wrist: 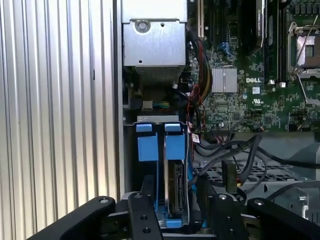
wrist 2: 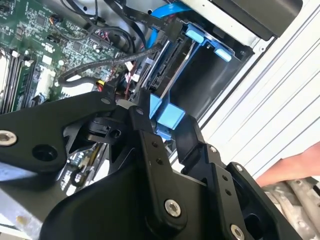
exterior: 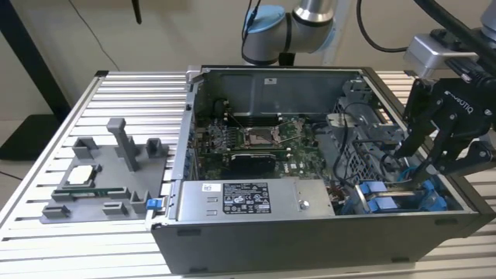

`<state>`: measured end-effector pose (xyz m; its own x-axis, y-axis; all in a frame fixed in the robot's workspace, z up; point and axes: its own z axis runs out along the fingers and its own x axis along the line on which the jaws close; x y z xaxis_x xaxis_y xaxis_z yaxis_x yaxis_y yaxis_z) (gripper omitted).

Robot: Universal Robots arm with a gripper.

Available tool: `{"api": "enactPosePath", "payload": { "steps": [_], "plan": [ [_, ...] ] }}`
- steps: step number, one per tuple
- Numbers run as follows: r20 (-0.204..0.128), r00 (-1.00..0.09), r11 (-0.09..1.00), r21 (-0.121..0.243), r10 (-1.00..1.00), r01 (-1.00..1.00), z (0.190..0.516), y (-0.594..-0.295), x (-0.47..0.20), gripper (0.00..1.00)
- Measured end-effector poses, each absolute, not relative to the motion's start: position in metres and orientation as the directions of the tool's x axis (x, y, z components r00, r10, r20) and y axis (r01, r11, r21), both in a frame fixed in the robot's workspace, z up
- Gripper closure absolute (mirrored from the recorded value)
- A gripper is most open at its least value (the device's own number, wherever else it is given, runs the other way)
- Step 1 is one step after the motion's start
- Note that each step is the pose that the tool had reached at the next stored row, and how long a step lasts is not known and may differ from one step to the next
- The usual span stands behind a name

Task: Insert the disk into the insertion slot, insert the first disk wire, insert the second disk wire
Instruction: 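Insert the disk into the insertion slot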

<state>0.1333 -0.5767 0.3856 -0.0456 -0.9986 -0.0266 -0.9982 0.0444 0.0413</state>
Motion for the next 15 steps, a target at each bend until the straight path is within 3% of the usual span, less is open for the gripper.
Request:
{"api": "enactPosePath", "payload": {
  "steps": [15],
  "plan": [
    [-0.027, -0.046, 0.045, 0.041, -0.999, -0.998, 0.396, -0.557, 0.127, 0.0]
  ]
}}
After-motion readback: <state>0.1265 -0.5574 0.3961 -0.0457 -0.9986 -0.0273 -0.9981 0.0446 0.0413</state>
